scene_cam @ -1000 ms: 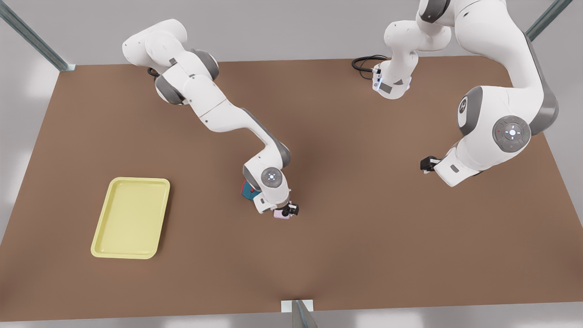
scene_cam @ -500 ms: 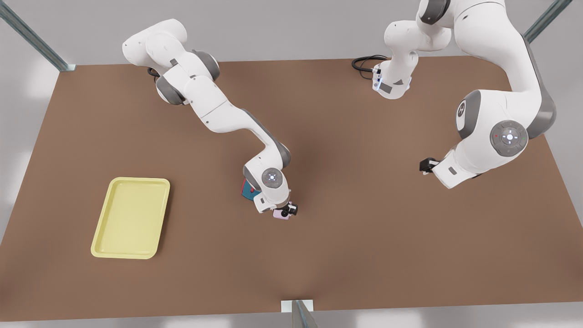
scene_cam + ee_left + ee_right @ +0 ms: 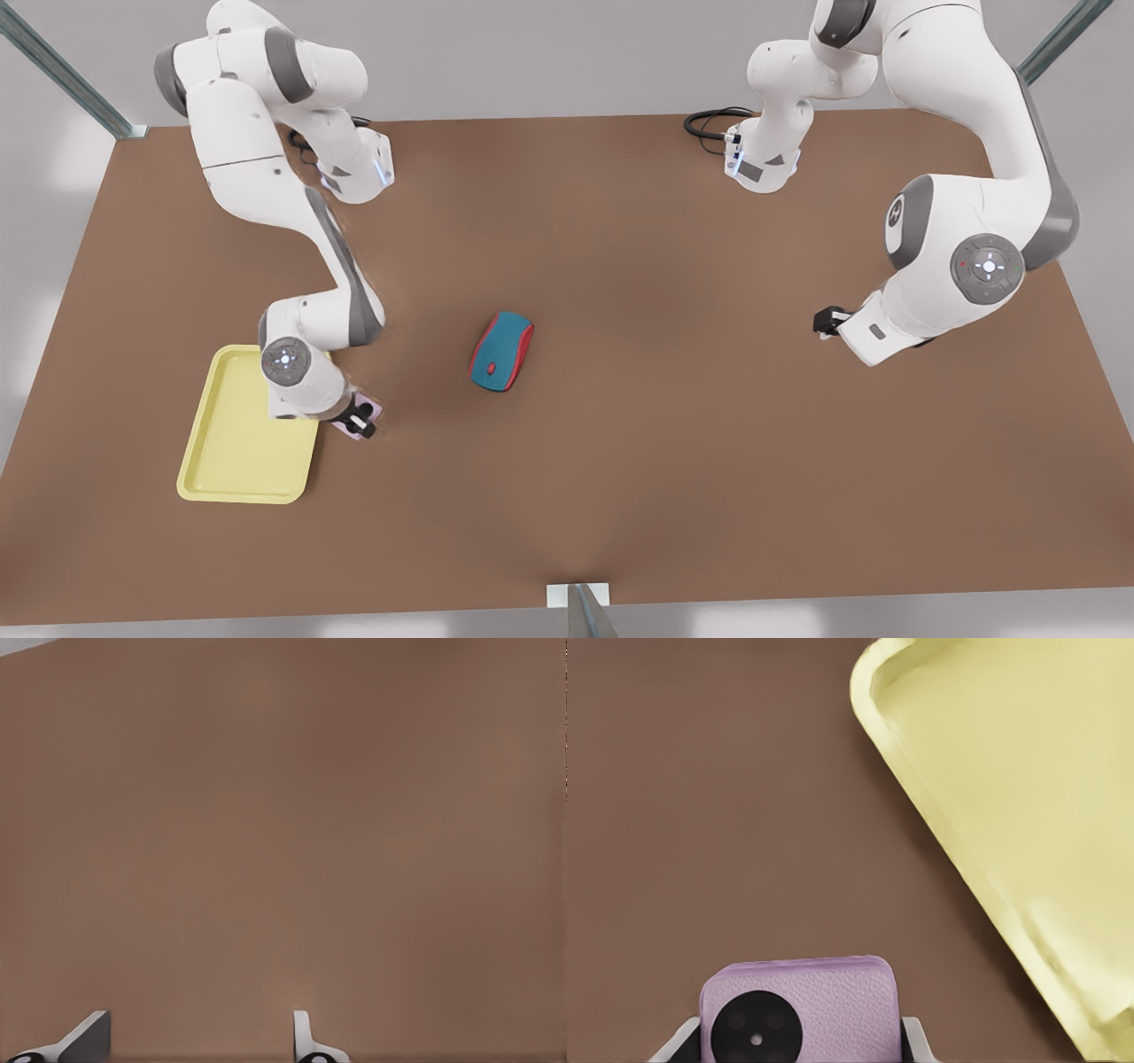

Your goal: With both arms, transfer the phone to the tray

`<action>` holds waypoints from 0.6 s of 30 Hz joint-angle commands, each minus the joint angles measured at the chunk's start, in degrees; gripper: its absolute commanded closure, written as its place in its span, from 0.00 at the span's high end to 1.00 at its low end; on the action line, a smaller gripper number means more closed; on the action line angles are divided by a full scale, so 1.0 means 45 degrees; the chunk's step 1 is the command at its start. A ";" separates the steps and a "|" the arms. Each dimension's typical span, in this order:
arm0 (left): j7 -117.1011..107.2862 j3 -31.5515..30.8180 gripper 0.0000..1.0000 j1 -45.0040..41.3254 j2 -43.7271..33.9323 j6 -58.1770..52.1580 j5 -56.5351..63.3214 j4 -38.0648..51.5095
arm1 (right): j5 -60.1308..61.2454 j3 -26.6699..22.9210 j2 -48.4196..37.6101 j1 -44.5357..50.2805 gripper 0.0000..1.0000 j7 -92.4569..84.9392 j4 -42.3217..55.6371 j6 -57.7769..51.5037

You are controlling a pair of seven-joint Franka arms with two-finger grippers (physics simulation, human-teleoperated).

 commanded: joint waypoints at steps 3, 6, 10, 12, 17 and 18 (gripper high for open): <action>-0.0329 -0.0007 1.00 -0.0086 -0.0016 -0.0011 -0.0029 0.0006 | -0.0013 -0.1463 -0.0788 -0.1716 0.81 -1.3707 -0.1493 0.0825; -0.0329 -0.0007 1.00 -0.0086 0.0043 -0.0011 -0.0029 0.0006 | 0.0026 -0.1796 -0.0671 -0.2986 0.81 -1.5936 -0.1843 0.1565; -0.0349 -0.0007 1.00 -0.0086 0.0062 0.0008 -0.0009 0.0006 | 0.0143 -0.1777 -0.0593 -0.2908 0.81 -1.5936 -0.1903 0.1743; -0.0329 -0.0007 1.00 -0.0086 0.0062 0.0008 -0.0009 0.0006 | 0.0183 -0.1777 -0.0476 -0.2889 0.81 -1.5936 -0.1903 0.1821; -0.0329 -0.0007 1.00 -0.0086 0.0121 0.0008 0.0010 0.0006 | 0.0632 -0.1757 0.0325 -0.2693 1.00 -1.5897 -0.1766 0.2309; -0.0349 -0.0007 1.00 -0.0105 0.0121 0.0008 0.0030 0.0006 | 0.0632 -0.1757 0.0325 -0.2693 1.00 -1.5897 -0.1766 0.2309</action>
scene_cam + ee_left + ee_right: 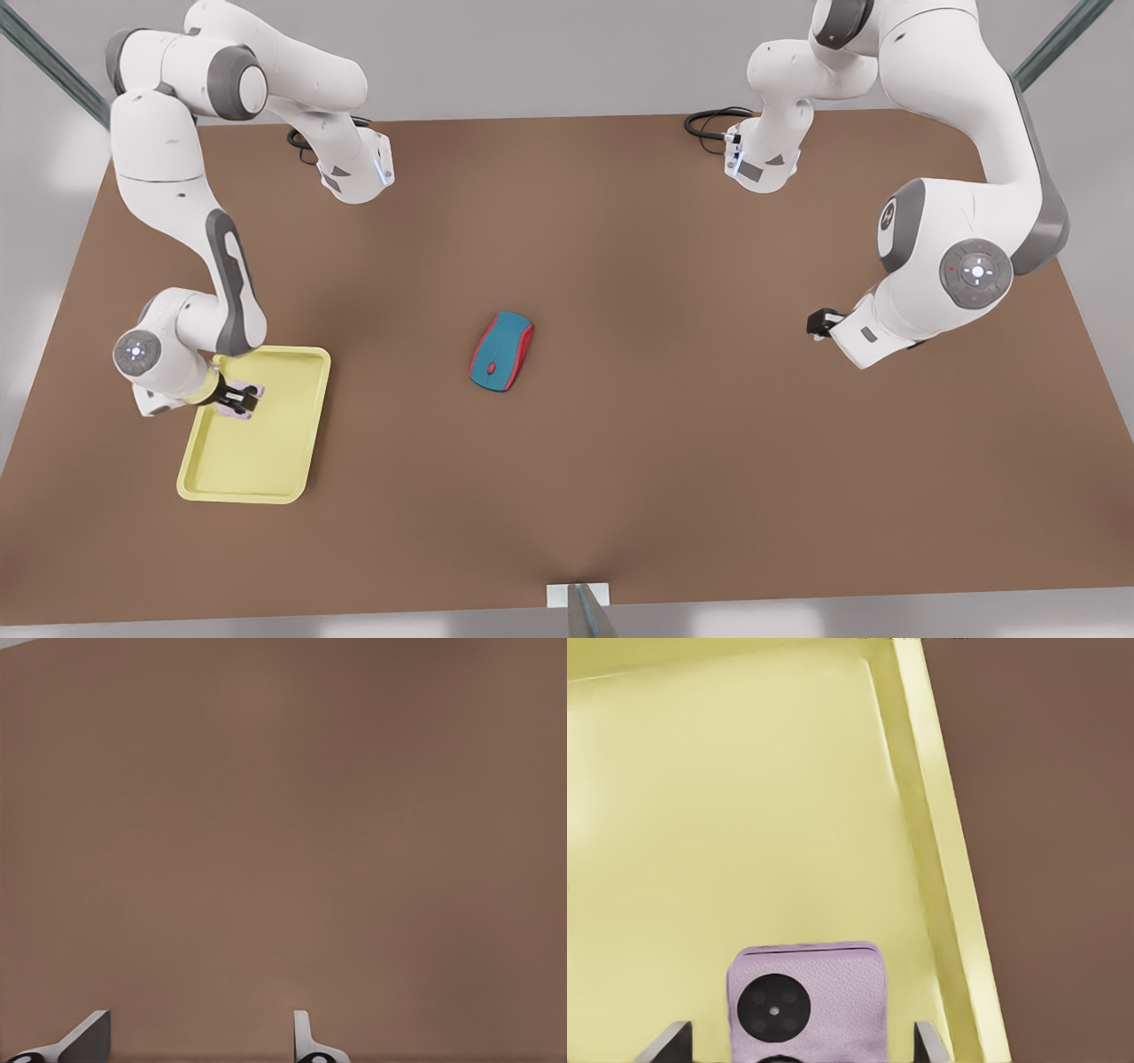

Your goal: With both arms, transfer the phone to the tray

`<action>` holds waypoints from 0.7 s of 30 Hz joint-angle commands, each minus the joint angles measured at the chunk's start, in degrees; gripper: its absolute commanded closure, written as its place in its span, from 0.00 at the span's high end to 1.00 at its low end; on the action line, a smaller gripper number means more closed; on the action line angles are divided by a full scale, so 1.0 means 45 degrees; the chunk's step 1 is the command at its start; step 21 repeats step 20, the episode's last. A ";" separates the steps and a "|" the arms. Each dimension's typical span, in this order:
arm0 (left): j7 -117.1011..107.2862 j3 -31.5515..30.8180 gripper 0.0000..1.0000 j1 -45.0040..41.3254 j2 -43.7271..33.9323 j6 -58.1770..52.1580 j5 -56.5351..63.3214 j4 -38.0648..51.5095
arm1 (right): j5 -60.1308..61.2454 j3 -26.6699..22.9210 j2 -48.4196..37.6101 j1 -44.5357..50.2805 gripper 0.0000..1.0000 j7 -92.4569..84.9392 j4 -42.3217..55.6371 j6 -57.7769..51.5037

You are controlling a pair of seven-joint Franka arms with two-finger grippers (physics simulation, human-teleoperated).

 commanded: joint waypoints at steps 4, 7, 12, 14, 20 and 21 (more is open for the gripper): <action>-0.0141 -0.0002 1.00 0.0003 0.0004 -0.0002 0.0026 0.0006 | 0.0156 0.0019 -0.0417 0.0015 1.00 -0.6059 0.0091 0.0146; -0.0122 0.0018 1.00 0.0003 0.0004 -0.0002 0.0026 0.0006 | 0.0156 0.0526 -0.2468 0.0034 1.00 -0.5298 0.1185 -0.3505; -0.0121 -0.0002 1.00 0.0003 0.0004 -0.0002 0.0026 0.0006 | 0.0059 0.1523 -0.4852 0.1242 1.00 -0.2467 0.4500 -0.9731; -0.0121 -0.0002 1.00 0.0003 0.0004 -0.0002 0.0046 0.0006 | -0.0039 0.1406 -0.4969 0.1810 1.00 -0.1683 0.5912 -1.1260; -0.0141 -0.0002 1.00 0.0003 0.0004 -0.0002 0.0065 0.0162 | -0.0059 0.1367 -0.4832 0.1890 1.00 -0.1664 0.6361 -1.1358; -0.0141 -0.0002 1.00 0.0003 0.0004 -0.0002 0.0065 0.0162 | -0.0059 0.1367 -0.4832 0.1890 1.00 -0.1664 0.6361 -1.1358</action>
